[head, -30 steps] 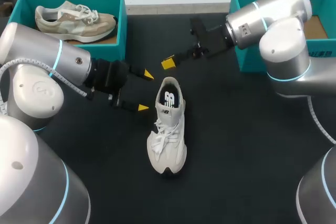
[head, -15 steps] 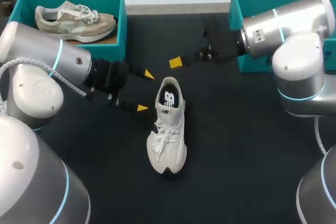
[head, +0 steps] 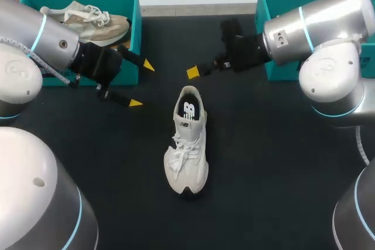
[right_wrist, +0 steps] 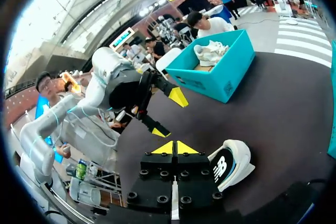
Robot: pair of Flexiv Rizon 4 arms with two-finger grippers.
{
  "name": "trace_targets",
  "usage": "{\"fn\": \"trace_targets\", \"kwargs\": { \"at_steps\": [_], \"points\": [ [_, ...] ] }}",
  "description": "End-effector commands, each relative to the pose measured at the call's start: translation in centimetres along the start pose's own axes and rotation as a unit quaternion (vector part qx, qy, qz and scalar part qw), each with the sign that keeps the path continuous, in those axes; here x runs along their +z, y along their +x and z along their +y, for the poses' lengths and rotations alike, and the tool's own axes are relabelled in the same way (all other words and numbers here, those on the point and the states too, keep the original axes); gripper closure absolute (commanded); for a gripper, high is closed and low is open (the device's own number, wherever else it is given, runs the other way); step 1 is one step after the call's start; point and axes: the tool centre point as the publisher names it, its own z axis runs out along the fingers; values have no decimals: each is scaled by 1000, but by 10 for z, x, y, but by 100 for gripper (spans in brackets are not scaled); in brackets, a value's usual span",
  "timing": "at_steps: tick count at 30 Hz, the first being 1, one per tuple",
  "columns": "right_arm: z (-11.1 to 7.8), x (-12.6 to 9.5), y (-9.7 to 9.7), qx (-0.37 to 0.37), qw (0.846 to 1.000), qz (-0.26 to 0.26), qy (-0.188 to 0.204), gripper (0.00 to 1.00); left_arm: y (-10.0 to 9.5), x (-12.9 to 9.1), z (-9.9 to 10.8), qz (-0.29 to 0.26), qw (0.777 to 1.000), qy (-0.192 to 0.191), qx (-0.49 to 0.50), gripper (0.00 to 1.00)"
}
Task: Take the shoe out of the shoebox, open the shoe tongue, remove and reinsert the insole, then place the shoe into the shoebox
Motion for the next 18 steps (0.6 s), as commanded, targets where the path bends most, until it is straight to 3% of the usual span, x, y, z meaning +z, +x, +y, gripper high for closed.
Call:
{"fn": "trace_targets", "kwargs": {
  "at_steps": [1, 5, 8, 11, 18],
  "points": [
    [-8, 12, -6, 31, 996, -82, -24, 100, 1, -26, -2, -13, 1000, -5, 0, 0],
    [-13, 23, -13, 77, 981, -176, -14, 100, -4, -41, 3, -13, 1000, -20, 9, 0],
    [-15, 28, -14, 101, 971, -215, -16, 100, -11, -48, 10, -21, 999, -39, 5, 0],
    [-18, 29, -15, 117, 965, -236, -10, 100, -18, -53, 18, -31, 999, -43, -6, 0],
    [-18, 29, -14, 107, 968, -225, -14, 100, -19, -53, 20, -35, 999, -36, -11, 0]
  ]
}}
